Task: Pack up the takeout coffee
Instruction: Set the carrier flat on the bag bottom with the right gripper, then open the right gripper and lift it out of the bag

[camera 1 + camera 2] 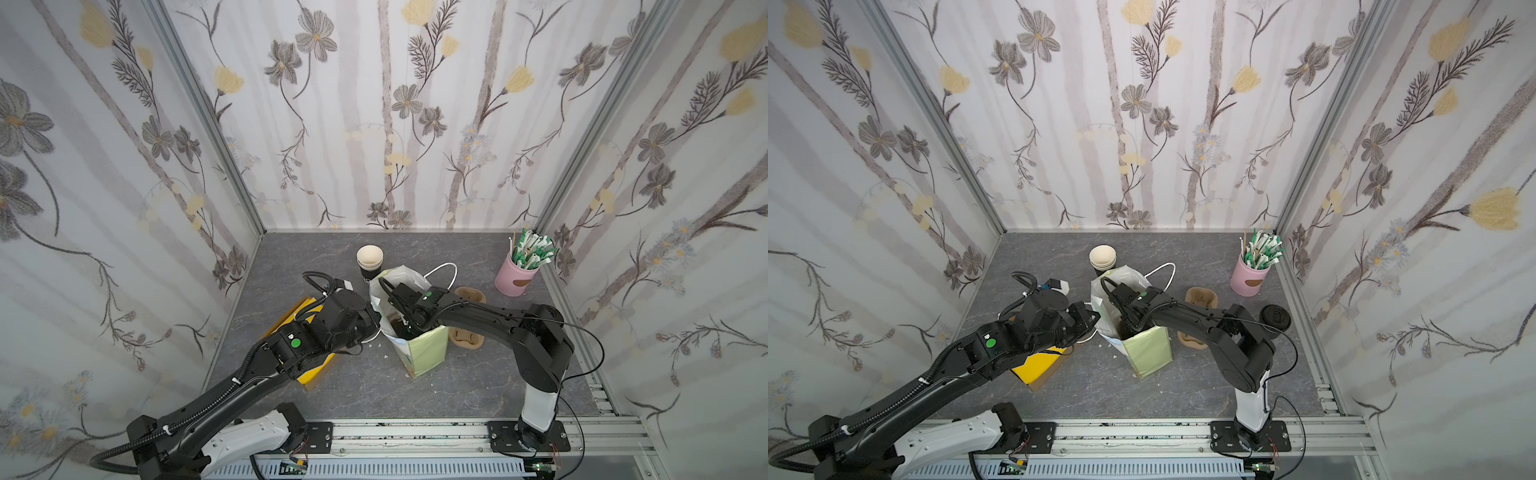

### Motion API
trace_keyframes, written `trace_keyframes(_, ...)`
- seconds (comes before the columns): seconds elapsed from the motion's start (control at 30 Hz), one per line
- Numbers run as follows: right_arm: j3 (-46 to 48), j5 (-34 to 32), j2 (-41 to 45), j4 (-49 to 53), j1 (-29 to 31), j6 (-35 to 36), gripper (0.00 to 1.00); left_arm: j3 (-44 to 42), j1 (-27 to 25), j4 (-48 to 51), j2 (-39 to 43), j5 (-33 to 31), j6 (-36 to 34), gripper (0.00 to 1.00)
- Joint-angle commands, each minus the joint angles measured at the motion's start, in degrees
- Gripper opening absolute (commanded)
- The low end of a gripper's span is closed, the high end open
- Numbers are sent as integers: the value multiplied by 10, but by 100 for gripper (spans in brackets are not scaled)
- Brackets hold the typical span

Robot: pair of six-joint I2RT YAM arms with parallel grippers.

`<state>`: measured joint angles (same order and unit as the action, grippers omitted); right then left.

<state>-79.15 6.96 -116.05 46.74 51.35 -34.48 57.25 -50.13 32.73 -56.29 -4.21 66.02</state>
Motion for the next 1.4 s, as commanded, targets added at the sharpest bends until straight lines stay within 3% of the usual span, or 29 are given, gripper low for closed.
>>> trace_keyframes(0.0,-8,-11,16,4,0,-12,58,7,1,-8,-5,3,-2,0)
trace_keyframes(0.63,-55,-13,107,20,1,-21,59,22,0,-4,-27,16,-64,0)
trace_keyframes(1.37,-94,62,216,-26,-21,-21,58,44,1,7,-29,74,-185,0)
